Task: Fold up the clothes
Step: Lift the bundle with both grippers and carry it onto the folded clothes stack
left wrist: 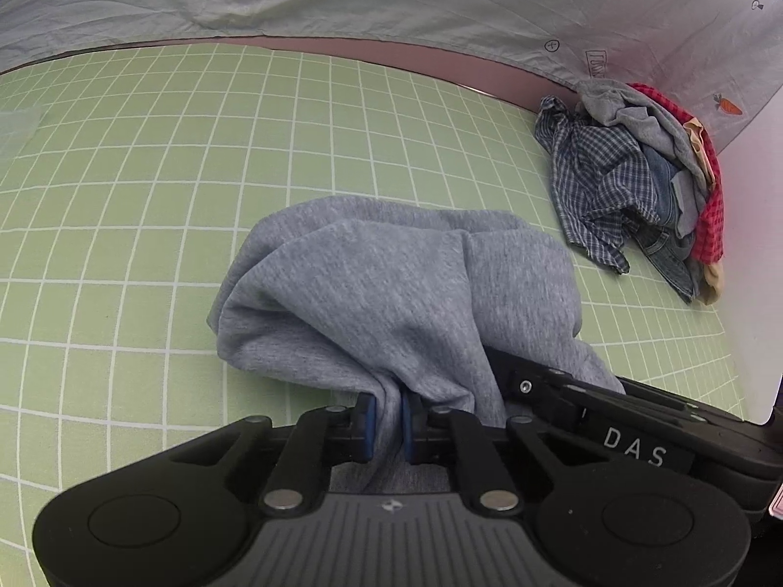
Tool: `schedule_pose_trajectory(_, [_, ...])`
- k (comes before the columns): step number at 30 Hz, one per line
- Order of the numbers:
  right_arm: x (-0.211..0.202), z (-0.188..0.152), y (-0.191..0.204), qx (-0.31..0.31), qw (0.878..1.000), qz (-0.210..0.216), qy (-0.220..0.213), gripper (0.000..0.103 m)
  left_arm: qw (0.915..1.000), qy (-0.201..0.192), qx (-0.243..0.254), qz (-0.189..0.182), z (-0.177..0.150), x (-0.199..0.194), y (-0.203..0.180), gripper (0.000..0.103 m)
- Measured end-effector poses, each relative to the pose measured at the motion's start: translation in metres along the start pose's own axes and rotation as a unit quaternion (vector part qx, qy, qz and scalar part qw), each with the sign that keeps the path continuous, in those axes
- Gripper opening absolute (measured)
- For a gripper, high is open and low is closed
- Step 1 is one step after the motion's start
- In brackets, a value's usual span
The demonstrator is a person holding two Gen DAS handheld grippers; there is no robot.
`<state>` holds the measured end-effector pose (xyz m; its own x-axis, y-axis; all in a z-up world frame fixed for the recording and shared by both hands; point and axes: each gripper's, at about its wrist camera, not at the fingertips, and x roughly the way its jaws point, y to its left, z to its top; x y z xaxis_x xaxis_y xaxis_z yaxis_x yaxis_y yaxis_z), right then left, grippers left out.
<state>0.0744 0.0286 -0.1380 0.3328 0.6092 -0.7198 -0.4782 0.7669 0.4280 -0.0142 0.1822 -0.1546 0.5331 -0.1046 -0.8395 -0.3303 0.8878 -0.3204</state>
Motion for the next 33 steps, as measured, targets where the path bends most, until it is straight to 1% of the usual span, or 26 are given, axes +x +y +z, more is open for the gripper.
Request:
schedule_pose_trajectory(5, [-0.011,-0.005,0.014,-0.016,0.999,0.029,-0.004,0.029,0.9988,-0.021,-0.038,0.02,-0.015,-0.027,0.008,0.011])
schedule_pose_trajectory(9, [-0.014,-0.002,0.029,-0.02,0.997,0.07,0.008,0.029,0.9956,-0.043,-0.07,0.046,-0.023,-0.052,0.021,0.011])
schedule_pose_trajectory(11, [-0.013,0.0,0.041,-0.036,0.995,0.088,0.015,0.029,0.9931,-0.055,-0.086,0.059,-0.024,-0.063,0.03,0.011])
schedule_pose_trajectory(13, [-0.01,0.003,0.06,-0.065,0.992,0.105,0.02,0.029,0.9902,-0.067,-0.1,0.07,-0.021,-0.073,0.043,0.01])
schedule_pose_trajectory(16, [0.004,0.011,0.088,-0.089,0.988,0.124,0.03,0.028,0.9852,-0.087,-0.127,0.076,-0.012,-0.09,0.071,0.01])
schedule_pose_trajectory(19, [0.019,0.021,0.12,-0.108,0.983,0.141,0.033,0.028,0.9778,-0.113,-0.155,0.084,0.008,-0.112,0.112,0.01])
schedule_pose_trajectory(21, [0.032,0.031,0.146,-0.126,0.979,0.155,0.035,0.028,0.9718,-0.13,-0.176,0.088,0.023,-0.125,0.146,0.01])
schedule_pose_trajectory(23, [0.048,0.042,0.177,-0.146,0.974,0.17,0.038,0.028,0.9636,-0.149,-0.204,0.088,0.039,-0.137,0.183,0.01])
schedule_pose_trajectory(25, [0.072,0.057,0.214,-0.179,0.965,0.187,0.042,0.028,0.9534,-0.165,-0.236,0.088,0.056,-0.145,0.221,0.01])
schedule_pose_trajectory(28, [0.114,0.08,0.268,-0.211,0.953,0.21,0.056,0.028,0.9313,-0.199,-0.289,0.097,0.084,-0.162,0.288,0.01])
schedule_pose_trajectory(31, [0.169,0.109,0.337,-0.248,0.935,0.243,0.075,0.028,0.9068,-0.243,-0.329,0.1,0.114,-0.186,0.353,0.01])
schedule_pose_trajectory(33, [0.199,0.131,0.387,-0.262,0.924,0.266,0.081,0.028,0.8919,-0.273,-0.346,0.104,0.136,-0.204,0.394,0.01])
